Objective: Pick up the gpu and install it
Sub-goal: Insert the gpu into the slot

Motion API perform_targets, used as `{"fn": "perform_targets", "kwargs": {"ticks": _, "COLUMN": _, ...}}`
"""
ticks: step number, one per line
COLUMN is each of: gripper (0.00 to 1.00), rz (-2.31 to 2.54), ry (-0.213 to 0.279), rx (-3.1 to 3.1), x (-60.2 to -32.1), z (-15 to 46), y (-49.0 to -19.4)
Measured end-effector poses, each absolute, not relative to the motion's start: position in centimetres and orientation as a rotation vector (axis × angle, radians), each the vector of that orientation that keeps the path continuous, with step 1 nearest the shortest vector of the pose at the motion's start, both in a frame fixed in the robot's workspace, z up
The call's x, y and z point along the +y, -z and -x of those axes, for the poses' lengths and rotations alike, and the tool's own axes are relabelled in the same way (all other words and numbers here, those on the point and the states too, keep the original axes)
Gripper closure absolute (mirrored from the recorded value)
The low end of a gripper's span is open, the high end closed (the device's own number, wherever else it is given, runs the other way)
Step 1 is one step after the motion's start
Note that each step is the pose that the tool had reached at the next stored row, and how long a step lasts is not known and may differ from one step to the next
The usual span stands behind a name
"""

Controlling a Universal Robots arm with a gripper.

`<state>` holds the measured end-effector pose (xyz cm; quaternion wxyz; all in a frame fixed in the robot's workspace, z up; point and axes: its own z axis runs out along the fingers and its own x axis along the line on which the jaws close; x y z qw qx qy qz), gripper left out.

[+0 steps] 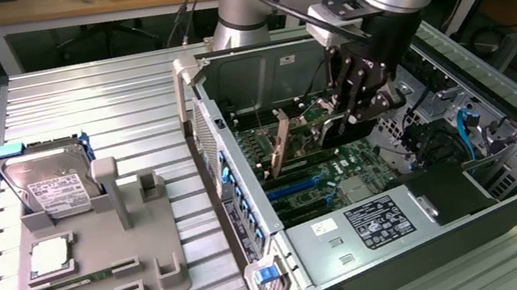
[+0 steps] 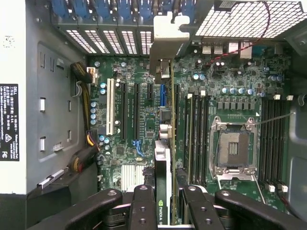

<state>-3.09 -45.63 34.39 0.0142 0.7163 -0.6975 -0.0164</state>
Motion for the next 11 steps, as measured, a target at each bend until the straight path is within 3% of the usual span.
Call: {"fn": "perform_targets", "kwargs": {"ticks": 11, "gripper": 0.73, "rz": -2.230, "ry": 0.051, "rx": -2.172, "x": -45.63, "z": 3.10, "y": -33.94}}
